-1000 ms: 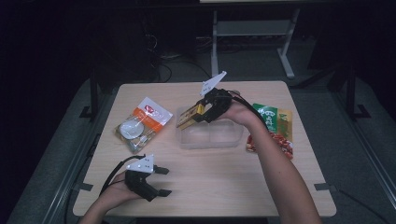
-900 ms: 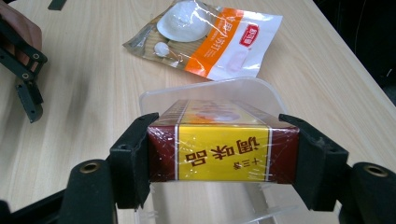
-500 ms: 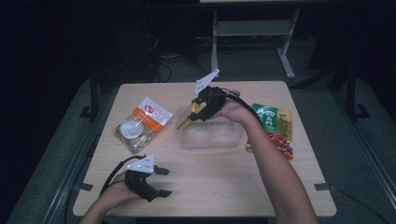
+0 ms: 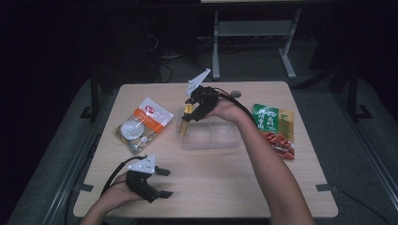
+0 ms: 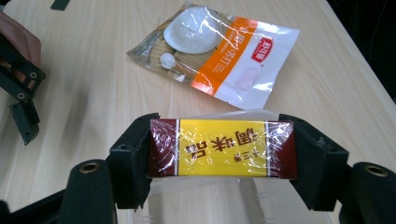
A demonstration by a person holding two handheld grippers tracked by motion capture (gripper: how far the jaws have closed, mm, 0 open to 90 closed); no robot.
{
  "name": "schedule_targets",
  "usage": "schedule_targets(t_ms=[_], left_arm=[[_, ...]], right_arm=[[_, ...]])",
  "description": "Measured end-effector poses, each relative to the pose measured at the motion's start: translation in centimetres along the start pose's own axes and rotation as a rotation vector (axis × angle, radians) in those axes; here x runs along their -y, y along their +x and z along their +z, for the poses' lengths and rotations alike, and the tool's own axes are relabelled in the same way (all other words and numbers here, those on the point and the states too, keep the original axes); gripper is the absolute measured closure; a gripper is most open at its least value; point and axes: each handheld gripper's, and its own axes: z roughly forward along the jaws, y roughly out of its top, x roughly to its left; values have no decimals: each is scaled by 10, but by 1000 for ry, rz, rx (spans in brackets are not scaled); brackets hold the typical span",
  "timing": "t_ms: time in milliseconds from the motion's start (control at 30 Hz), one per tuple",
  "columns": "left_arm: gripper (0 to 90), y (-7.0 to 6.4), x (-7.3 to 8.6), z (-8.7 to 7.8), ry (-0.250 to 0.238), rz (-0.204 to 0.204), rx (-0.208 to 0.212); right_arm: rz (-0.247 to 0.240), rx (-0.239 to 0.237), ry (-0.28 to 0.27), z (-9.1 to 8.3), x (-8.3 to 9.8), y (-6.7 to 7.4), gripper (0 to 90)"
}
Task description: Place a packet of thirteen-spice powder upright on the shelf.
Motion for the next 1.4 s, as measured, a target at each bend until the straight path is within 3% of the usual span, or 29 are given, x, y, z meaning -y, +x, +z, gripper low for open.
schedule_targets(t_ms=[233, 400, 767, 1167, 1233, 1400], left_arm=[[172, 1, 0, 0, 5, -5, -7], [137, 4, 0, 0, -5, -49, -21], [134, 3, 1, 3, 7, -57, -26], [134, 3, 2, 2, 8, -54, -25], [134, 3, 2, 3, 9, -53, -24], [134, 3, 2, 2, 8, -57, -27]], right_arm=[[-6, -6, 24, 14, -4, 1, 311], [-6, -16, 37, 22, -4, 0, 311], [-3, -24, 81, 40, -1, 1, 308], [3, -25, 49, 50, -5, 1, 303], [26, -43, 44, 50, -4, 0, 268], [60, -15, 10, 40, -2, 0, 180]])
